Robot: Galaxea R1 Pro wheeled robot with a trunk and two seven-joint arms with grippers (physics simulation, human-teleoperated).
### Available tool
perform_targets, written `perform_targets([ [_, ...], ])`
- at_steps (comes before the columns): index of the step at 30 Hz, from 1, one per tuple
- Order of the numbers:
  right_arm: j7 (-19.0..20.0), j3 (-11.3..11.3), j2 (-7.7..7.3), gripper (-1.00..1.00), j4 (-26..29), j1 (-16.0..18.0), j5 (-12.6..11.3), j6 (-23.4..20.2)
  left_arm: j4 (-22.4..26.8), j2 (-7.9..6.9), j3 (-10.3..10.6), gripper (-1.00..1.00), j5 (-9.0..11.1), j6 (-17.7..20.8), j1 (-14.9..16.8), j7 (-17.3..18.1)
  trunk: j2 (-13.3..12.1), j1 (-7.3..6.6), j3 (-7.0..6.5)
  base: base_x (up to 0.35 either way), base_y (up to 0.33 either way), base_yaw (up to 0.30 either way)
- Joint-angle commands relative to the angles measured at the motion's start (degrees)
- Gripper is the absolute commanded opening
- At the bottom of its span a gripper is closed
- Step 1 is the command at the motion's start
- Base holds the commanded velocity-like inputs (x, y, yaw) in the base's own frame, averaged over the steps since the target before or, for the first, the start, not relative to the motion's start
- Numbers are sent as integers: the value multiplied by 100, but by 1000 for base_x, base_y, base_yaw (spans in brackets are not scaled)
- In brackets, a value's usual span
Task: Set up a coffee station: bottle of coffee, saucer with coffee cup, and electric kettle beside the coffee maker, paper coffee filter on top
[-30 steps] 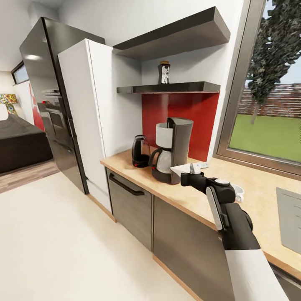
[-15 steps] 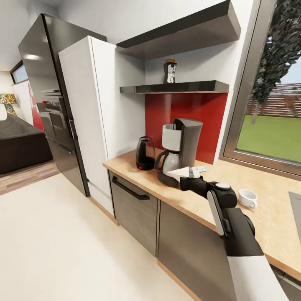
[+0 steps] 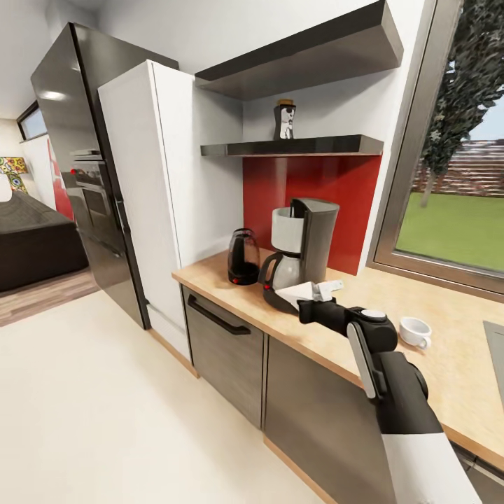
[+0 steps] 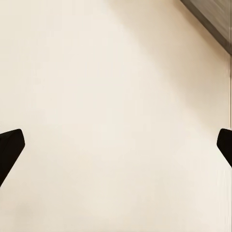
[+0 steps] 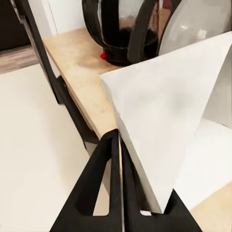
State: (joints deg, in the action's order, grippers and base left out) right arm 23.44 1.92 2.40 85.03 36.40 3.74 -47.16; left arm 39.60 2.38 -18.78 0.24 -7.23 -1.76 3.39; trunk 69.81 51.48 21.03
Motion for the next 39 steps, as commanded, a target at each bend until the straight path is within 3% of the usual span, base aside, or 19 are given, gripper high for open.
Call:
perform_targets([
  [1, 2, 30, 12, -100, 38, 38, 74, -55, -3, 29, -29, 100, 3, -2, 0, 33, 4, 0, 6, 0, 0, 0],
  [8, 183, 223, 22, -100, 148, 266, 136, -311, -19, 49, -29, 100, 3, -6, 0, 31, 4, 0, 6, 0, 0, 0],
  [9, -836, 1280, 22, -100, 151, 1008, 142, -608, -20, 49, -29, 100, 3, -6, 0, 31, 4, 0, 6, 0, 0, 0],
  [15, -933, 1343, 18, -100, 166, 1211, 228, -673, -22, 51, -29, 100, 3, -7, 0, 31, 4, 0, 6, 0, 0, 0],
  [20, -1020, 1396, 15, -100, 186, 1509, 819, -748, -20, 52, -29, 100, 3, -7, 0, 31, 4, 0, 6, 0, 0, 0],
  [22, -991, 1593, 10, -100, 186, 1782, 1144, -890, -20, 52, -29, 100, 3, -7, 0, 31, 4, 0, 6, 0, 0, 0],
  [25, -829, 1863, -11, -100, 156, 2124, 1325, -979, -16, 52, -29, 100, 3, -7, 0, 31, 4, 0, 6, 0, 0, 0],
  [27, -747, 1925, -27, -100, 136, 2272, 1359, -994, -15, 52, -29, 100, 3, -7, 0, 31, 4, 0, 6, 0, 0, 0],
  [32, 101, 2016, -238, -100, -62, 2860, 1407, -1023, -14, 52, -29, 100, 3, -7, 0, 31, 4, 0, 6, 0, 0, 0],
  [34, 1279, 2034, -410, -100, -300, 3390, 1582, -1029, -14, 52, -29, 100, 3, -7, 0, 31, 4, 0, 6, 0, 0, 0],
  [38, 2478, 2038, -472, -100, -437, 3806, 2152, -1025, -14, 52, -29, 100, 3, -7, 0, 31, 4, 0, 6, 0, 0, 0],
  [39, 3139, 2041, -512, -100, -604, 4057, 2425, -1024, -14, 52, -29, 100, 3, -7, 0, 31, 4, 0, 6, 0, 0, 0],
])
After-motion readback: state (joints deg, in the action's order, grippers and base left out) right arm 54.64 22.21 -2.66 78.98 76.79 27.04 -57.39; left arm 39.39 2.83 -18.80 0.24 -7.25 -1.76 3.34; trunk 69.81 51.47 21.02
